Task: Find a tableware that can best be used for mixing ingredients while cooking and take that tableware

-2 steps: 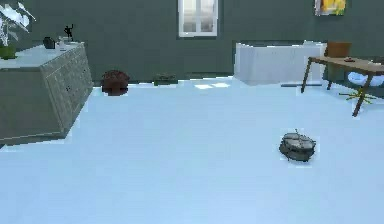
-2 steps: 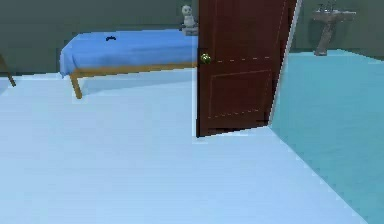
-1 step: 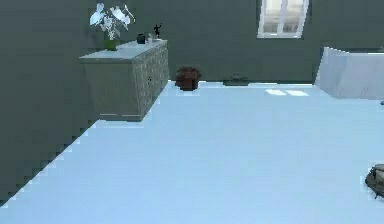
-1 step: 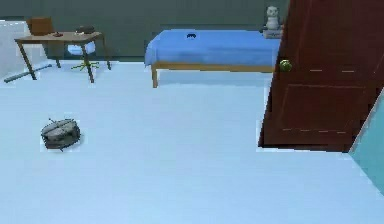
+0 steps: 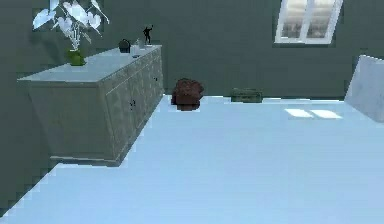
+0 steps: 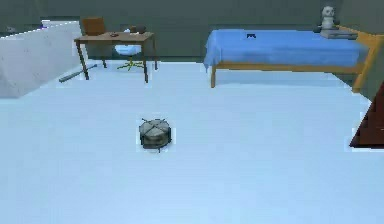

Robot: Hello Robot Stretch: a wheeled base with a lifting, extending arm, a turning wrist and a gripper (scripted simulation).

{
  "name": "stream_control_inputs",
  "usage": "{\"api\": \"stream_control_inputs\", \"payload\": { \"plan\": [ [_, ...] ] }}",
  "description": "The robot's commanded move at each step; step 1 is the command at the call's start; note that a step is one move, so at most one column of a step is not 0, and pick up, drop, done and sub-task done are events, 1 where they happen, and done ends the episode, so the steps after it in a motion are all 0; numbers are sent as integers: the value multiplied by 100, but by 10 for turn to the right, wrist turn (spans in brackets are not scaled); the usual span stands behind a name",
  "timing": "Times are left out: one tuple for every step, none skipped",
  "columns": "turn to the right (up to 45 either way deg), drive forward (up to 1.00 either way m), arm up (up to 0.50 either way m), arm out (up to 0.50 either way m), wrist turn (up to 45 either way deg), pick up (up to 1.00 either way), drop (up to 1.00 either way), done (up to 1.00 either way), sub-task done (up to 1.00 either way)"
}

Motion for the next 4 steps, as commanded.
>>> {"api": "stream_control_inputs", "payload": {
  "plan": [
    [0,100,0,0,0,0,0,0,0],
    [0,100,0,0,0,0,0,0,0],
    [0,45,0,0,0,0,0,0,0],
    [-450,0,0,0,0,0,0,0,0]
  ]
}}
